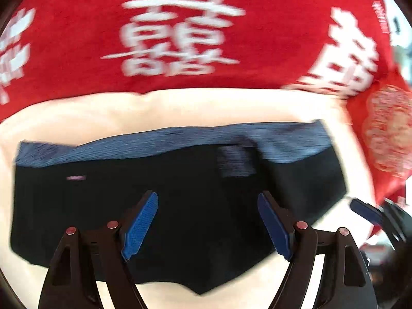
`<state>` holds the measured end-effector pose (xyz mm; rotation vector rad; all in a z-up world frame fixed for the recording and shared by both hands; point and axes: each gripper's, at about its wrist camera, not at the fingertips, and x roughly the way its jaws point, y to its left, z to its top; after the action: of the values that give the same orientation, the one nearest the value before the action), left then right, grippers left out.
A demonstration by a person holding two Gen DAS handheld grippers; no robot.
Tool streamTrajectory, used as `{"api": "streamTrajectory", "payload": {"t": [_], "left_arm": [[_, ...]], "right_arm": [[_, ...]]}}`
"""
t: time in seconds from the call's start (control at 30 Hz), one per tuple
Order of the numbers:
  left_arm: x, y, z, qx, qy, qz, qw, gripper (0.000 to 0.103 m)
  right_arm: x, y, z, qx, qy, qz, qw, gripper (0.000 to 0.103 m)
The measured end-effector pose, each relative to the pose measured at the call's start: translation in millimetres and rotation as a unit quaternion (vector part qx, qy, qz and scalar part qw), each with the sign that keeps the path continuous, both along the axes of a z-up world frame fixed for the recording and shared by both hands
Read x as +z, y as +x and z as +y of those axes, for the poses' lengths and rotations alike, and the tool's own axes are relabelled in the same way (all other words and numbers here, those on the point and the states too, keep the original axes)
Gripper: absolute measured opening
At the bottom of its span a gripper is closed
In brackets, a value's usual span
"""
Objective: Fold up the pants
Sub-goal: 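Lower the folded bundle onto the blanket and grasp its waistband with the left tool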
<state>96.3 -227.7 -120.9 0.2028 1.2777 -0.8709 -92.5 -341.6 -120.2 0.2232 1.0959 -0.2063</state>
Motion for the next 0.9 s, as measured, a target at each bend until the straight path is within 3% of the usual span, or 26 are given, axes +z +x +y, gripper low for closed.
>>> {"api": "streamTrajectory", "payload": {"t": [0.1, 0.23, 0.27, 0.33, 0.43, 0.5, 0.57, 0.63, 0.73, 0.9], "left_arm": [[6.3, -10.2, -25.2, -0.037, -0.027, 0.046, 0.9978, 0.081], [-10.5, -21.1, -54.8, -0.055, -0.004, 0.083, 0.995, 0.079], [-12.6, -22.9, -56.8, -0.056, -0.002, 0.086, 0.9947, 0.073], [-17.3, -26.8, -62.3, -0.061, -0.001, 0.106, 0.9925, 0.038], [-21.0, -29.8, -75.4, -0.07, -0.011, 0.146, 0.9868, 0.031], [-12.8, -33.3, -78.9, -0.078, -0.027, 0.164, 0.9829, 0.019], [-2.8, -36.4, -81.8, -0.091, -0.025, 0.154, 0.9836, 0.019], [-1.2, -42.1, -78.4, -0.11, 0.006, 0.117, 0.9871, 0.019], [-30.7, -51.7, -61.1, -0.113, 0.062, 0.113, 0.9852, 0.019], [-40.1, -57.4, -53.6, -0.088, 0.053, 0.107, 0.989, 0.019]], "right_arm": [[-4.6, -13.8, -40.7, -0.058, 0.075, -0.005, 0.995, 0.057], [-24.1, -30.2, -71.1, -0.116, 0.152, -0.001, 0.982, 0.057], [-29.0, -34.6, -77.3, -0.128, 0.169, -0.001, 0.977, 0.057], [-37.5, -39.9, -87.6, -0.142, 0.192, -0.001, 0.971, 0.057], [-43.9, -49.0, -96.5, -0.149, 0.213, 0.0, 0.966, 0.052], [-43.7, -53.0, -102.6, -0.156, 0.222, -0.001, 0.962, 0.049], [-39.7, -59.4, -108.4, -0.162, 0.229, -0.005, 0.96, 0.049], [-36.5, -64.2, -111.6, -0.161, 0.231, -0.007, 0.96, 0.049], [-39.8, -65.7, -113.9, -0.156, 0.245, -0.005, 0.957, 0.049], [-44.1, -62.3, -131.5, -0.139, 0.28, -0.021, 0.95, 0.049]]}}
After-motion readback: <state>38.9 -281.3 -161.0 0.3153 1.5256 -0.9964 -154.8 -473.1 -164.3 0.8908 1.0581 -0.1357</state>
